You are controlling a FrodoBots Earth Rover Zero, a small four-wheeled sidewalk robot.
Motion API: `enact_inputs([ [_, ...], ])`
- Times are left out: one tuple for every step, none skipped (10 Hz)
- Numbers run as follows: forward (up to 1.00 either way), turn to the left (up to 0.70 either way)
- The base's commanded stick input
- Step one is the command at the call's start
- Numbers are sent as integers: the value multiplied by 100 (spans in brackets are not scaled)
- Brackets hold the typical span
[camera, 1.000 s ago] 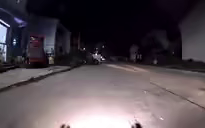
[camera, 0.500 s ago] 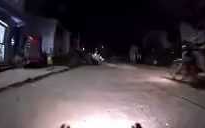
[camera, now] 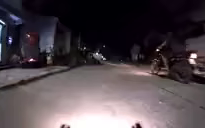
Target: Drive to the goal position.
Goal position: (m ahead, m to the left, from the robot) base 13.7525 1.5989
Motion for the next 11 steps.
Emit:
enact_inputs([
  [85,0],
  [85,0],
  [85,-4],
  [85,-11],
  [85,-18],
  [85,-24],
  [85,-31],
  [85,-31],
  [85,-26],
  [85,-20],
  [85,-15],
])
